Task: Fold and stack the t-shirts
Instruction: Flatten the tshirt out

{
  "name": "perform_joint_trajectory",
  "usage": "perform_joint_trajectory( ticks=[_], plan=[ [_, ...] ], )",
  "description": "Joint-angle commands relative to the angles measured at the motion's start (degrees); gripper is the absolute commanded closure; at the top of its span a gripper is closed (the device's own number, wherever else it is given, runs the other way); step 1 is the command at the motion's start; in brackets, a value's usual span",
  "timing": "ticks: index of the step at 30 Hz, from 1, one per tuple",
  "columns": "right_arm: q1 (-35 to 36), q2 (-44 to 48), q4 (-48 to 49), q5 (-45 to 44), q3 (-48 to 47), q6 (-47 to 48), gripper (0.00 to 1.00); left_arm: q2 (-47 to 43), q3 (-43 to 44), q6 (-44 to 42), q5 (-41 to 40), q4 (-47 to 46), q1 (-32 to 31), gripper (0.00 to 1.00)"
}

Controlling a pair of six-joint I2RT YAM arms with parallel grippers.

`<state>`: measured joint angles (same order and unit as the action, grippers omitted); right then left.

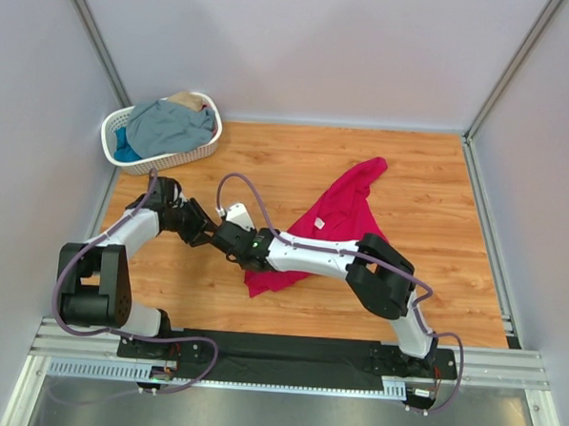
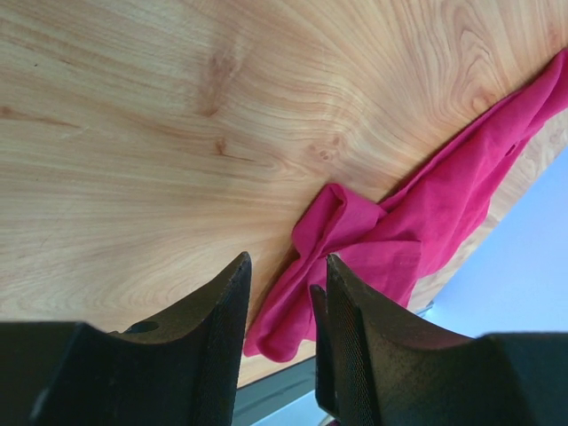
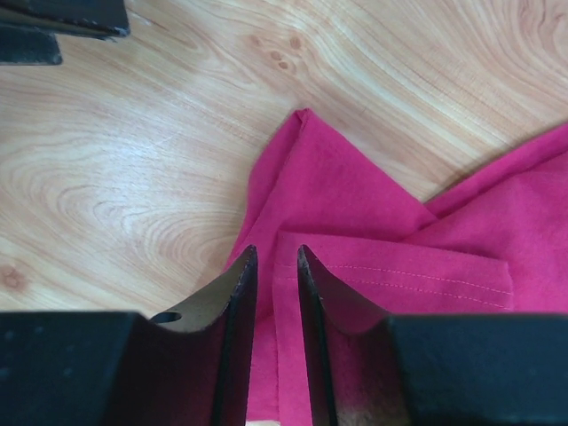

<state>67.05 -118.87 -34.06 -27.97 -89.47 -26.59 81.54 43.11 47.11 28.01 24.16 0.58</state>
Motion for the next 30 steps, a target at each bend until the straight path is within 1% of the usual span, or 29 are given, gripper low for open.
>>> perform_joint_trajectory(
  ticks=[1,13,16,17,20,21,22,25,30],
  plan=[
    [-0.07,-1.72,-0.65,-0.6,-1.5,-2.15,0.74,-1.12,-0.22,-1.23,0.91,-1.57,0.39,0.53],
    [-0.69,-3.74,-0.92,-1.48,-1.23,-3.38,0.77,-2.7,-2.07,-1.32,0.64,-2.28,0.39,0.54],
    [-0.78,-3.56,-0.3,-1.48,-0.44,-3.47,0.82,-3.05,-2.51,-1.41,0.38,-2.37,0.39,0.54],
    [-0.78,-3.48,-0.13,-1.39,-0.27,-3.47,0.87,-3.23,-2.59,-1.5,0.29,-2.28,0.39,0.54],
    [-0.95,-3.04,-0.04,-2.09,-0.09,-2.94,0.93,-3.67,-2.95,-1.93,-0.32,-2.37,0.39,0.54],
    [-0.95,-2.77,-0.3,-2.44,-0.09,-2.51,0.97,-4.01,-3.03,-2.02,-0.5,-2.37,0.3,0.54],
    [-1.04,-2.16,-1.08,-2.88,-0.18,-2.24,1.0,-4.19,-3.12,-2.11,-0.59,-2.37,0.39,0.54],
    [-1.22,-0.67,-2.14,-4.46,0.44,-1.54,1.0,-4.54,-3.12,-2.29,-0.85,-2.37,0.39,0.54],
    [-1.74,5.13,-3.64,-5.78,4.03,-1.8,1.0,-5.68,-3.39,-3.08,-1.11,-2.37,0.39,0.54]
  ],
)
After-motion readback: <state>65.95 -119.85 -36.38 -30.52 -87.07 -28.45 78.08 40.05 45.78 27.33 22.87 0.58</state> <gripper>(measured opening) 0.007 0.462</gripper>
